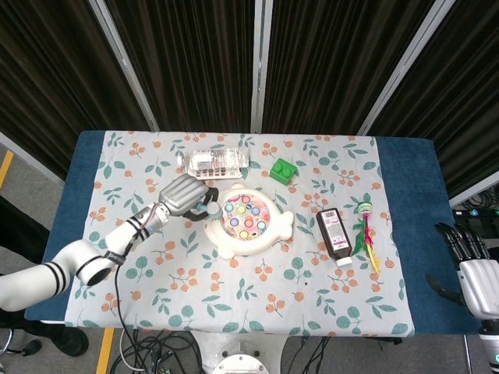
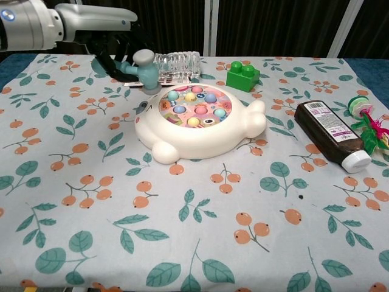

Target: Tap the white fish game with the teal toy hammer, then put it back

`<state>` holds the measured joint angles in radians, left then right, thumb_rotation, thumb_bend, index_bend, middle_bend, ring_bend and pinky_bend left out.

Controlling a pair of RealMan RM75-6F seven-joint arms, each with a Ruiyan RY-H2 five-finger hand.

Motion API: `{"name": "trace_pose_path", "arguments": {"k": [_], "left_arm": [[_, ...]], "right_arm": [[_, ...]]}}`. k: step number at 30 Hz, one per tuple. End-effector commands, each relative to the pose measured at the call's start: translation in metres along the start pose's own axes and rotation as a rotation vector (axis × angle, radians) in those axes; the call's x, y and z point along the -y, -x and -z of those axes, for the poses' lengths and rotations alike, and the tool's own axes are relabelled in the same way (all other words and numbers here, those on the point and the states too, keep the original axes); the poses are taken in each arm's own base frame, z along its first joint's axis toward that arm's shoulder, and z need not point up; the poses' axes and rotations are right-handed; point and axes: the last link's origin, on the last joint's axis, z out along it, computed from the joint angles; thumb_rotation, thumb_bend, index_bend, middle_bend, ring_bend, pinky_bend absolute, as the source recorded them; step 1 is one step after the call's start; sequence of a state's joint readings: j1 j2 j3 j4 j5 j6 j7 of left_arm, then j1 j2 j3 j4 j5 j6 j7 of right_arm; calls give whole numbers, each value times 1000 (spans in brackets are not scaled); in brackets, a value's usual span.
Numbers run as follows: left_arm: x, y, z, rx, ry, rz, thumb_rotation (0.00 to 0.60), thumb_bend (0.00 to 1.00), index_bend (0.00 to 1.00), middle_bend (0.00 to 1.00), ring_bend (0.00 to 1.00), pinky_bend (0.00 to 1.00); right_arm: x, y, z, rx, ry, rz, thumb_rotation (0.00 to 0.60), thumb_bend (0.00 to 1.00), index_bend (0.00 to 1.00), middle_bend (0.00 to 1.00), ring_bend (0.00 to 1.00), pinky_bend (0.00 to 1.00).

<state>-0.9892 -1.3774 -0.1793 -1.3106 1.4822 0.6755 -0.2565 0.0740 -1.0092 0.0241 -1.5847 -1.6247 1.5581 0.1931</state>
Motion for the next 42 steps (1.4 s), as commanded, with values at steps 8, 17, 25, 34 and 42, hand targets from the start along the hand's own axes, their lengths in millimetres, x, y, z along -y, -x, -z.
{"name": "trace_pose_path", "arguments": {"k": [8, 17, 25, 34, 42], "left_arm": [[-12, -18, -36, 31, -48, 49, 600, 613, 635, 644, 526, 562], [-3, -8, -39, 64, -98, 75, 600, 615, 636, 646, 526, 564], [-8, 5, -51, 106, -106, 78, 600, 615, 636, 646, 526, 567], [-8, 2, -51, 87, -116, 80, 600, 616, 639, 646, 526, 574], [-14, -5, -46, 69, -100, 43, 600, 615, 639, 646, 526, 574]], "right_arm": [[-3, 0, 2, 0, 8, -5, 600, 143, 0, 103, 0, 0], [-5, 2, 1, 6, 9, -11, 600, 143, 0, 103, 0, 0], [-6, 3, 1, 14, 20, -10, 600, 143, 0, 103, 0, 0], [-6, 2, 2, 8, 18, -12, 600, 143, 0, 103, 0, 0], [-7, 3, 3, 10, 18, -17, 600, 143, 0, 103, 0, 0]]}}
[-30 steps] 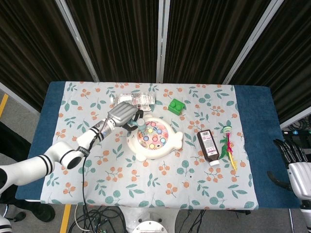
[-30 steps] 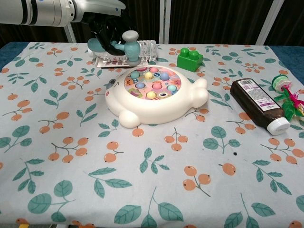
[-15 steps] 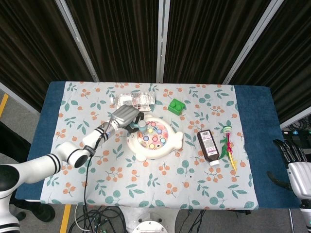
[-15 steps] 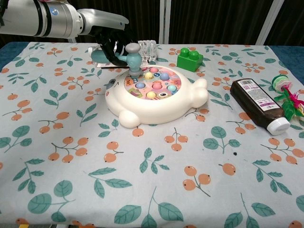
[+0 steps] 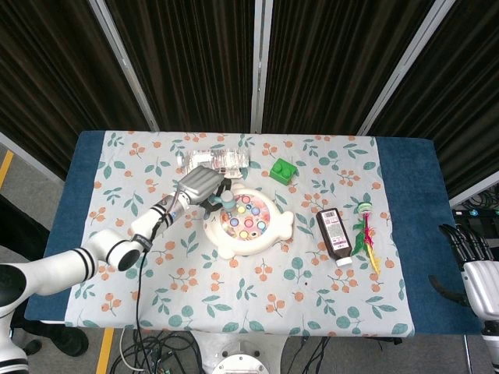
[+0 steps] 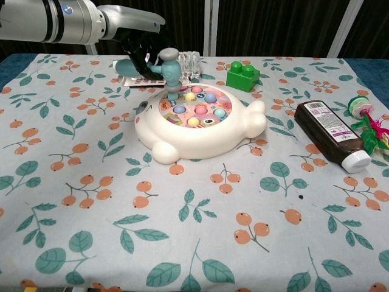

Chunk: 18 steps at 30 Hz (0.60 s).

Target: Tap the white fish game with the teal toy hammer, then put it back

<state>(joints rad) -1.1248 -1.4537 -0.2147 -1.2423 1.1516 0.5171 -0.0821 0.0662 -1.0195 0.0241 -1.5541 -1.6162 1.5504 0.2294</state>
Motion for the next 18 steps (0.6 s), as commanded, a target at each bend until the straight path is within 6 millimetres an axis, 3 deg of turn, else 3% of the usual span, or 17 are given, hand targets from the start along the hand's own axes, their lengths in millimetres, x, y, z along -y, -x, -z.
{"name": "trace_pose_path", "arguments": {"k": [1, 11, 18], "left_arm": [[-2, 4, -3, 8, -4, -16, 600, 615, 639, 646, 526, 574], [-5, 13, -11, 22, -21, -60, 600, 615, 642, 647, 526, 576], [4, -6, 12, -69, -27, -19, 600, 615, 642, 647, 526, 576]], "right_arm": [[-1, 0, 0, 1, 2, 0, 600, 143, 0, 103, 0, 0], [-1, 0, 1, 2, 6, 2, 600, 143, 0, 103, 0, 0], [-1, -2, 2, -9, 3, -1, 600, 143, 0, 103, 0, 0]]}}
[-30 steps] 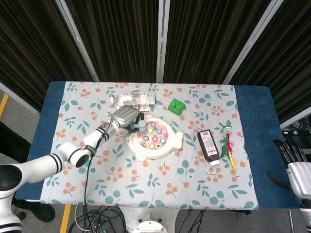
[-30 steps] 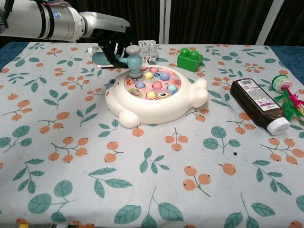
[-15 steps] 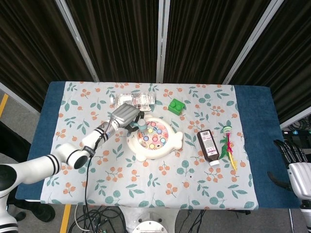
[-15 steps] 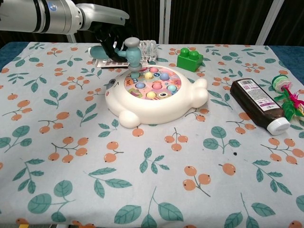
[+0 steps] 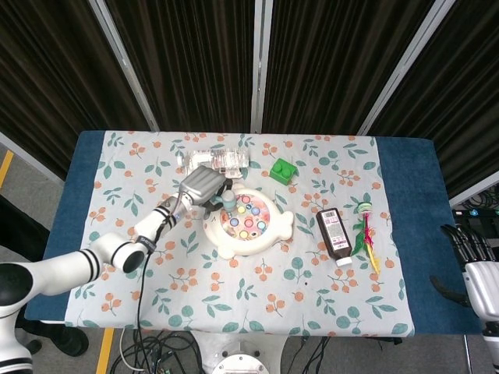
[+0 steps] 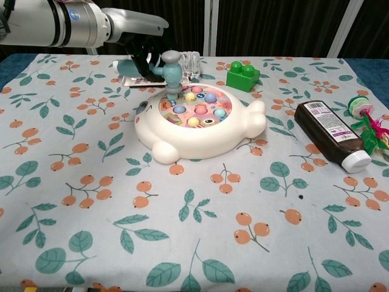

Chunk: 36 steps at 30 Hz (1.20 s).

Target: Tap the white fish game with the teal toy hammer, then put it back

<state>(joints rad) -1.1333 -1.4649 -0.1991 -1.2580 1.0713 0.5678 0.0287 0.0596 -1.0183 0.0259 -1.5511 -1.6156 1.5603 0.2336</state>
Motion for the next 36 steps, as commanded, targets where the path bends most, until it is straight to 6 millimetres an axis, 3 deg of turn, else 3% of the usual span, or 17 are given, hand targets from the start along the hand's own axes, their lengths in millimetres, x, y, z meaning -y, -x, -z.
{"name": "trace_pose_path", "arguments": {"k": [1, 7, 16, 23, 36], "left_arm": [[12, -7, 18, -55, -16, 33, 600, 614, 642, 647, 526, 576], [46, 17, 49, -70, -84, 113, 600, 614, 640, 639, 525, 575], [84, 69, 65, -38, -153, 147, 600, 609, 598, 602, 492, 519], [95, 84, 67, -54, -149, 117, 600, 600, 589, 562, 455, 485], [99, 92, 71, -22, -141, 89, 600, 515, 480, 473, 371, 416]], "right_arm": [[0, 0, 0, 1, -2, -2, 600, 143, 0, 103, 0, 0], [1, 2, -1, 7, -9, -4, 600, 143, 0, 103, 0, 0], [6, 3, -4, 18, -21, 1, 600, 144, 0, 103, 0, 0], [8, 3, -1, 15, -13, 3, 600, 143, 0, 103, 0, 0], [7, 2, 3, 7, -5, 3, 600, 143, 0, 110, 0, 0]]}}
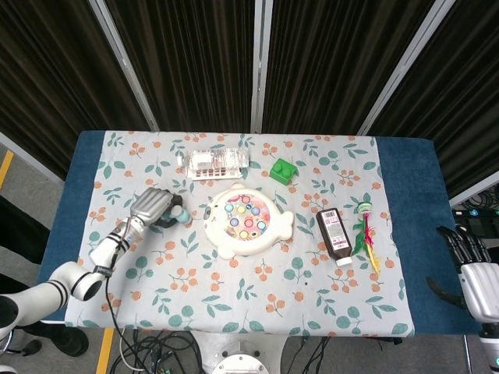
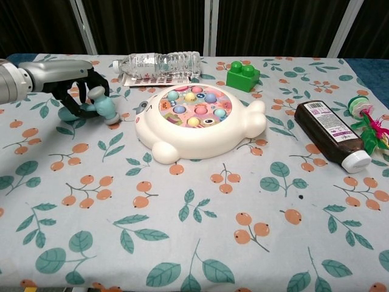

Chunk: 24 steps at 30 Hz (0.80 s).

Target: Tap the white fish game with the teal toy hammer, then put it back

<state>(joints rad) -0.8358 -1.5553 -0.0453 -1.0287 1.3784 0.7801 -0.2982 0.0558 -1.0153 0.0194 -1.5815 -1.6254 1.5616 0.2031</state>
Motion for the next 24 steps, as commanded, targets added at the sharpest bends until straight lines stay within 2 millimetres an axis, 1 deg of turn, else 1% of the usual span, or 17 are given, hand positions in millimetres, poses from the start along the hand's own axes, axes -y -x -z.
{"name": "trace_pose_path", "arguments": {"k": [1, 5, 9, 13, 18, 24], "left_arm": [[1, 1, 2, 4, -2, -2, 600, 515, 470, 468, 366, 412], [1, 1, 4, 18, -6, -16, 600, 493, 410, 432, 336, 395], [1, 1, 6, 16, -8, -19, 600, 477, 386, 412, 328, 389], [2, 1, 9, 23, -18, -28, 600, 428, 347, 383, 304, 375], [1, 1, 13, 32, -24, -41, 600, 389, 291, 321, 260, 368], [-2, 0, 14, 38, -29, -43, 600, 376, 269, 308, 250, 364]], "right_arm": [[0, 0, 1, -1, 0, 0, 600, 143, 0, 110, 0, 0], [0, 0, 1, -2, -2, -1, 600, 143, 0, 110, 0, 0], [0, 0, 1, -3, -4, -2, 600, 142, 0, 110, 0, 0], [0, -1, 0, -3, -7, -9, 600, 142, 0, 110, 0, 0], [1, -1, 0, -1, -15, -15, 600, 142, 0, 110, 0, 0], [1, -2, 1, -4, -14, -15, 600, 143, 0, 110, 0, 0]]}}
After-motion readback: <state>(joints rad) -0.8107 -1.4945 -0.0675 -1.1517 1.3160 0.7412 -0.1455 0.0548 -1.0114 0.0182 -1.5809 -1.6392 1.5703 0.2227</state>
